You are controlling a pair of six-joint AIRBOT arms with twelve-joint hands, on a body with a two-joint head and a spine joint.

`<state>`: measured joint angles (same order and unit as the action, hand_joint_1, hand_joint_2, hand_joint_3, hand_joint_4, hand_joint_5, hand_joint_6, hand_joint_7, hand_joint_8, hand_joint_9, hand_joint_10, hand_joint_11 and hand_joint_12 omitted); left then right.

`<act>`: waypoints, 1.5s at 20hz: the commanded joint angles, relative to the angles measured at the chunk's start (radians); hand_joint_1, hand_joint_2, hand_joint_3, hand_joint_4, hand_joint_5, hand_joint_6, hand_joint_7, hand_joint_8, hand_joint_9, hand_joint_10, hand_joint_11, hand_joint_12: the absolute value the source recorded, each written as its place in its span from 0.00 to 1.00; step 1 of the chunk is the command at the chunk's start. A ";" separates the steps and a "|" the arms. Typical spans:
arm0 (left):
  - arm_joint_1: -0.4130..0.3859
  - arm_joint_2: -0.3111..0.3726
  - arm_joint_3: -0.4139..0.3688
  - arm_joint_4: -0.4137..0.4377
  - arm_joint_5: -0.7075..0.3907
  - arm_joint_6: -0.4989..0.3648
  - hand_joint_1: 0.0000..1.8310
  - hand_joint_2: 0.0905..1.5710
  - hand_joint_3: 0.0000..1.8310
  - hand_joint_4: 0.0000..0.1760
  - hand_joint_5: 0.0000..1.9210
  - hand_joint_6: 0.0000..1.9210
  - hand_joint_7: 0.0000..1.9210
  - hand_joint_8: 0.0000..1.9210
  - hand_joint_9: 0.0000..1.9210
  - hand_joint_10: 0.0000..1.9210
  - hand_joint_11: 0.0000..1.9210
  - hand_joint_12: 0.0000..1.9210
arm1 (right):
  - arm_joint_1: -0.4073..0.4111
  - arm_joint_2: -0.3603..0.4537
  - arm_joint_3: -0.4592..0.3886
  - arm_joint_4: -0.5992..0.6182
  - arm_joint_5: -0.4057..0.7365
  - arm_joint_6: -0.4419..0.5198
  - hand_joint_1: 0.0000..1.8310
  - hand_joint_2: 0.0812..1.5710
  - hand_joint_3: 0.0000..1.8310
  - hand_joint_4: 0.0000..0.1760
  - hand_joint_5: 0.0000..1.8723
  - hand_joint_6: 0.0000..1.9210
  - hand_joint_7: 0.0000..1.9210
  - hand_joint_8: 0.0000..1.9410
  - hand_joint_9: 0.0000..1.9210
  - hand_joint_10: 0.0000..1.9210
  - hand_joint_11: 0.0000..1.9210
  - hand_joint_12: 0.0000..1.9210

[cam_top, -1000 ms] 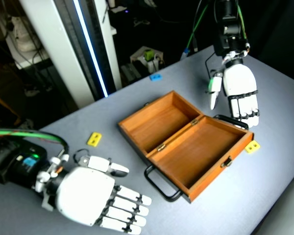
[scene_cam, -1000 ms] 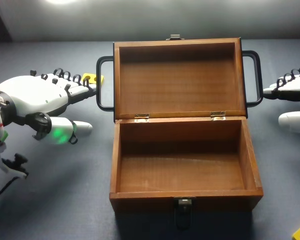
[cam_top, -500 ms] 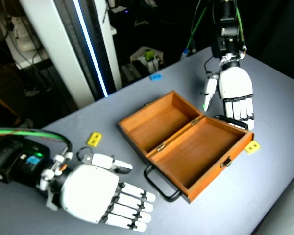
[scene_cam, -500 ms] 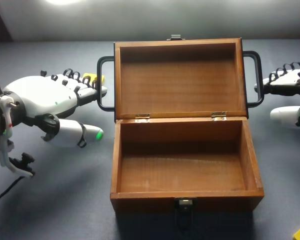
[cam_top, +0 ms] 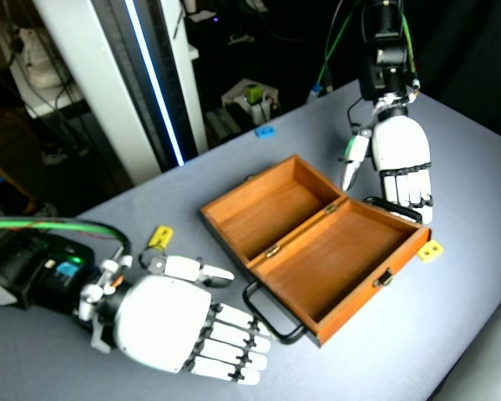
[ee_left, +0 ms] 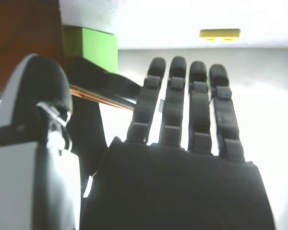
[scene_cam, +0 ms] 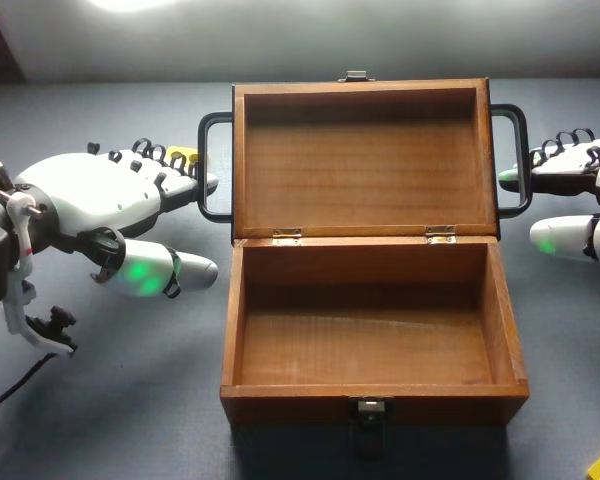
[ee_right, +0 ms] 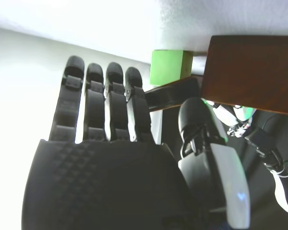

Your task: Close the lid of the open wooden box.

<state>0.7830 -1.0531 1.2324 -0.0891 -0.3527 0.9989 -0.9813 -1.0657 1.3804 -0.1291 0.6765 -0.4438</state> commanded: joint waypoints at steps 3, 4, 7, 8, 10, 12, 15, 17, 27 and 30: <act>-0.014 0.015 -0.029 0.015 -0.165 -0.001 0.00 0.76 0.00 0.00 0.01 0.00 0.03 0.00 0.01 0.00 0.01 0.01 | 0.013 0.004 -0.014 0.008 0.169 0.020 0.00 0.87 0.00 0.00 0.14 0.00 0.12 0.00 0.08 0.00 0.08 0.00; -0.012 0.021 -0.040 0.018 -0.180 -0.001 0.00 0.76 0.00 0.00 0.01 0.00 0.02 0.00 0.01 0.00 0.01 0.01 | 0.013 0.007 -0.017 0.008 0.174 0.021 0.00 0.87 0.00 0.00 0.14 0.00 0.12 0.00 0.08 0.00 0.08 0.00; -0.010 0.039 -0.068 0.029 -0.218 -0.001 0.00 0.81 0.01 0.00 0.01 0.00 0.02 0.00 0.00 0.00 0.00 0.00 | 0.013 0.013 -0.028 0.008 0.189 0.023 0.00 0.88 0.00 0.00 0.14 0.00 0.12 0.00 0.08 0.00 0.08 0.00; -0.008 0.046 -0.077 0.030 -0.232 -0.002 0.00 0.83 0.01 0.00 0.00 0.00 0.01 0.00 0.00 0.00 0.00 0.00 | 0.013 0.014 -0.030 0.008 0.192 0.023 0.00 0.87 0.00 0.00 0.14 0.00 0.12 0.00 0.08 0.00 0.08 0.00; -0.002 0.060 -0.093 0.030 -0.264 -0.002 0.00 0.82 0.01 0.00 0.00 0.00 0.00 0.00 0.00 0.00 0.00 0.00 | 0.013 0.015 -0.031 0.008 0.194 0.023 0.00 0.86 0.00 0.00 0.14 0.00 0.13 0.00 0.08 0.00 0.08 0.00; 0.002 0.075 -0.111 0.030 -0.297 -0.002 0.00 0.82 0.01 0.00 0.00 0.00 0.00 0.00 0.00 0.00 0.00 0.00 | 0.013 0.017 -0.033 0.008 0.199 0.025 0.00 0.87 0.00 0.00 0.14 0.00 0.12 0.00 0.08 0.00 0.09 0.00; 0.014 0.095 -0.139 0.030 -0.346 -0.002 0.00 0.82 0.00 0.00 0.00 0.00 0.00 0.00 0.00 0.00 0.00 0.00 | 0.013 0.022 -0.041 0.008 0.212 0.029 0.00 0.87 0.00 0.00 0.14 0.00 0.11 0.00 0.07 0.00 0.08 0.00; 0.030 0.112 -0.162 0.030 -0.385 -0.003 0.00 0.83 0.01 0.00 0.00 0.00 0.00 0.00 0.00 0.00 0.00 0.00 | 0.013 0.031 -0.055 0.008 0.232 0.031 0.00 0.88 0.00 0.00 0.15 0.01 0.13 0.00 0.09 0.00 0.09 0.01; 0.131 0.191 -0.254 -0.026 -0.572 -0.010 0.00 0.88 0.00 0.00 0.00 0.00 0.03 0.00 0.06 0.01 0.05 0.02 | 0.003 0.119 -0.166 -0.047 0.345 0.031 0.01 0.86 0.00 0.00 0.14 0.00 0.13 0.00 0.08 0.00 0.10 0.01; 0.151 0.207 -0.275 -0.026 -0.609 -0.017 0.00 0.89 0.00 0.00 0.01 0.00 0.04 0.00 0.07 0.01 0.04 0.02 | -0.018 0.144 -0.203 -0.067 0.382 0.032 0.04 0.85 0.00 0.00 0.13 0.00 0.10 0.00 0.06 0.00 0.06 0.00</act>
<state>0.9401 -0.8497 0.9581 -0.1135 -0.8291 0.9886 -1.0061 -0.9230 1.1755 -0.2249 0.9276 -0.4198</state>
